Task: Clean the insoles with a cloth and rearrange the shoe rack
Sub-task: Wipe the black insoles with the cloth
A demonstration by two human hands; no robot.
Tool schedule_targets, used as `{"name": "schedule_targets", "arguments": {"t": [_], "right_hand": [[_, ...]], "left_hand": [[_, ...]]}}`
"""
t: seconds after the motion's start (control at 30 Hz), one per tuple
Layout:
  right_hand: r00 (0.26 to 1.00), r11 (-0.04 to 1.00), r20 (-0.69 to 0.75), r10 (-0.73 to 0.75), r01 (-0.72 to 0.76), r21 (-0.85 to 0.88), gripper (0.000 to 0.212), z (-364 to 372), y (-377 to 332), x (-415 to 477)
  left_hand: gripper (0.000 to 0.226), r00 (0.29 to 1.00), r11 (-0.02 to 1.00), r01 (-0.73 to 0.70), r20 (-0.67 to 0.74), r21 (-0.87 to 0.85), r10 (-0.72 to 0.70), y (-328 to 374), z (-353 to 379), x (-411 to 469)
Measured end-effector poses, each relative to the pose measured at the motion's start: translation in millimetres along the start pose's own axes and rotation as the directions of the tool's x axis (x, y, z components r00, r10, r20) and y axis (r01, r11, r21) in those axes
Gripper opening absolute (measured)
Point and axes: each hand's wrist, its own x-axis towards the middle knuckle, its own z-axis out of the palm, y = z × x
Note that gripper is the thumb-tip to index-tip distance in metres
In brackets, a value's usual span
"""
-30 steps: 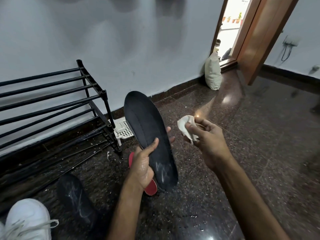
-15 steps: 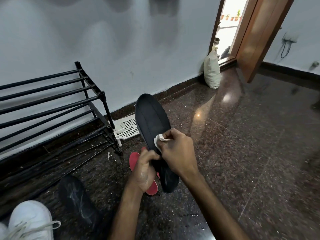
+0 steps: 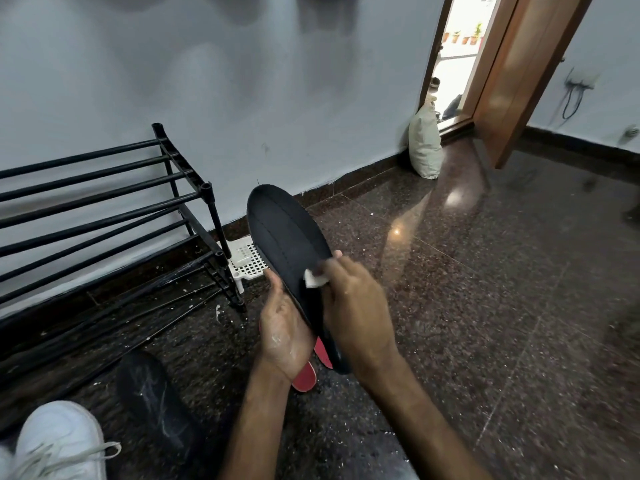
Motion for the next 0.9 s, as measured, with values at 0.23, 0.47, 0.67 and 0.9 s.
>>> {"name": "schedule_targets", "arguments": {"t": [0.23, 0.47, 0.67, 0.9], "right_hand": [[0.803, 0.880, 0.596, -0.004, -0.280, 0.384, 0.013, -10, 12, 3], [0.990, 0.900, 0.095, 0.104, -0.134, 0.415, 0.024, -12, 23, 12], [0.840, 0.984, 0.533, -0.103, 0.007, 0.179, 0.018, 1, 22, 10], [0.884, 0.751, 0.359, 0.298, -0.450, 0.484, 0.015, -36, 40, 18]], "left_hand": [[0.070, 0.996, 0.990, 0.028, 0.092, -0.140, -0.015, 4, -18, 5], [0.061, 0.994, 0.989, 0.099, 0.058, -0.107, -0.093, -7, -17, 3], [0.073, 0.992, 0.987, 0.108, 0.075, -0.119, -0.099, -2, -23, 5], [0.077, 0.990, 0.982, 0.129, 0.082, -0.139, -0.119, 7, -40, 10]]}}
